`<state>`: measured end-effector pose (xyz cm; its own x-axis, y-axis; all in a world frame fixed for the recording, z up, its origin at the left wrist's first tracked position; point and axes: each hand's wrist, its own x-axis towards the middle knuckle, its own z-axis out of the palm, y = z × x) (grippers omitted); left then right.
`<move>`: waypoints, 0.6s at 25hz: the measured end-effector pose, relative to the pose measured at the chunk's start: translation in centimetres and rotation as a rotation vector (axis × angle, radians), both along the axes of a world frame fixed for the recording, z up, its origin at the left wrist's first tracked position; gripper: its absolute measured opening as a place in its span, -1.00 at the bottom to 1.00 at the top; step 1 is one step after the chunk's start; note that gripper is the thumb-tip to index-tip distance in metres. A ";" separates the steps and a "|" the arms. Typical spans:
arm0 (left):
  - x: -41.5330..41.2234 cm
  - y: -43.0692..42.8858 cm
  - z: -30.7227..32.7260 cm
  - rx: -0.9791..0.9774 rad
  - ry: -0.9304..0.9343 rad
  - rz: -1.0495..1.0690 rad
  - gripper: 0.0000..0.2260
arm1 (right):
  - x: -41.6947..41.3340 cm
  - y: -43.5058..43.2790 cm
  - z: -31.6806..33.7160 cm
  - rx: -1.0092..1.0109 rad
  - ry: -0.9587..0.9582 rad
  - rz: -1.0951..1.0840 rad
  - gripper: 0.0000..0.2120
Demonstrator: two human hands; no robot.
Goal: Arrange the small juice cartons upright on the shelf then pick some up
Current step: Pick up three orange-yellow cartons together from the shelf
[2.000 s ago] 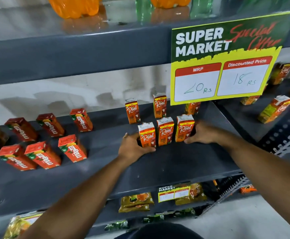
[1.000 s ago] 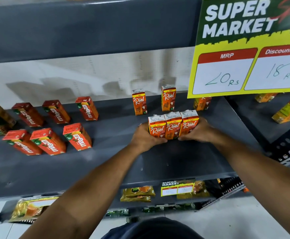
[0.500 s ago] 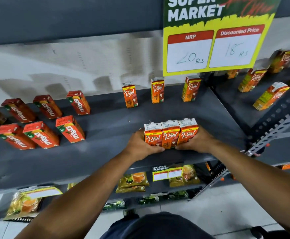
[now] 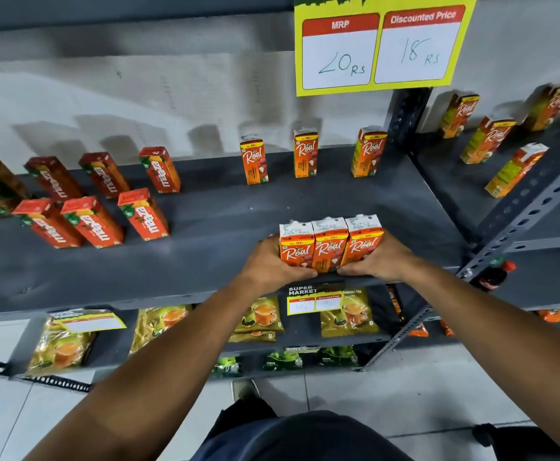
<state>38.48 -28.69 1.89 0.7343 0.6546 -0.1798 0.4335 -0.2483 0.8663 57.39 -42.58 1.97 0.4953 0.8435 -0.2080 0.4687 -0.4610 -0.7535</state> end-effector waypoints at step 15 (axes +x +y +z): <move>-0.2 0.1 0.2 -0.041 -0.017 -0.029 -0.51 | 0.5 0.0 -0.3 -0.005 0.025 -0.034 -0.30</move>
<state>38.30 -28.62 2.08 0.7558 0.6256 -0.1934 0.4121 -0.2248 0.8830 57.89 -42.60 1.63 0.5178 0.8254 -0.2248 0.4336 -0.4797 -0.7628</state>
